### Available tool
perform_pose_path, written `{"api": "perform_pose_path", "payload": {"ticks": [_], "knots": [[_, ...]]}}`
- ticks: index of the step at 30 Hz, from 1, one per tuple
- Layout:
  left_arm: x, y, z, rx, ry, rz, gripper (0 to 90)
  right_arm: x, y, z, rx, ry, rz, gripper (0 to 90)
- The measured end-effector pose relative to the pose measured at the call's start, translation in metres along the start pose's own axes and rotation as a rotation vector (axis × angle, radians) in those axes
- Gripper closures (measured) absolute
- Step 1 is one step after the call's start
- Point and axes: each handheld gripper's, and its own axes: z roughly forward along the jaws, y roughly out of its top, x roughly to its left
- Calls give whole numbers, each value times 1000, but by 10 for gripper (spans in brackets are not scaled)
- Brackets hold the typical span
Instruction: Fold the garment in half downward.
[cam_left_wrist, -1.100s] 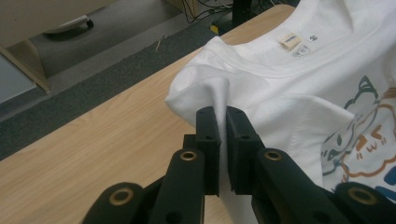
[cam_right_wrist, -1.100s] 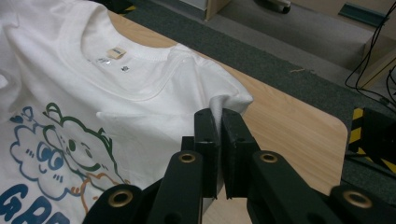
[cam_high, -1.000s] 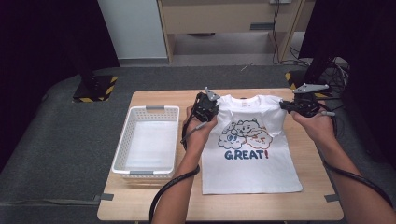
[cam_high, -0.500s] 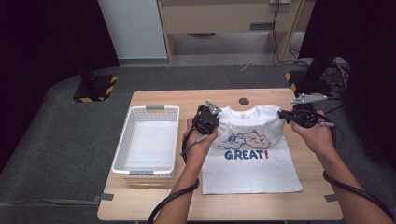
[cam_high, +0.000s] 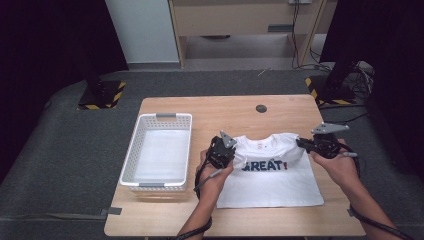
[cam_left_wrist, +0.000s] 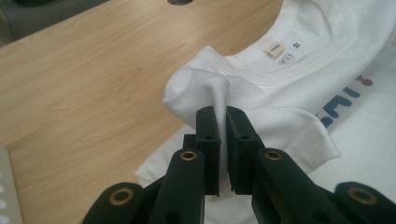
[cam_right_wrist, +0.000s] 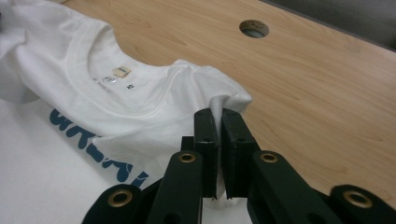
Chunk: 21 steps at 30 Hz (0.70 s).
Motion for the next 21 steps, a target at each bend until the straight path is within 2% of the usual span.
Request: {"api": "perform_pose_path", "payload": {"ticks": [3,4,5,6,7,8,9,10,11,12,13,14,21], "knots": [[-2,-7,-3,-2,-8,1,845,3,-5,-1,-4,7,2,859],[-6,-15,-4,5,-15,5,845,5,-12,-2,3,17,-4,859],[-6,-15,-4,5,-15,5,845,5,-12,-2,3,17,-4,859],[-9,-24,-5,4,-25,-1,845,8,-19,-3,11,23,-10,858],[-9,-24,-5,4,-25,-1,844,8,-19,-3,11,23,-10,858],[-13,-34,-4,8,-39,-1,844,10,-27,-4,16,29,-14,858],[-13,-34,-4,8,-39,-1,844,10,-27,-4,16,29,-14,858],[-17,-44,-3,20,-54,2,844,13,-36,-5,24,41,-12,858],[-17,-44,-3,20,-54,2,844,13,-36,-5,24,41,-12,858],[-21,-53,-1,29,-67,9,844,16,-46,-3,43,49,-15,857],[-21,-53,-1,29,-67,9,843,17,-50,-2,48,51,-12,858],[-23,-60,2,38,-76,5,844,19,-55,-1,56,55,-12,857],[-24,-72,10,58,-80,8,843,23,-77,10,99,66,3,857]]}}
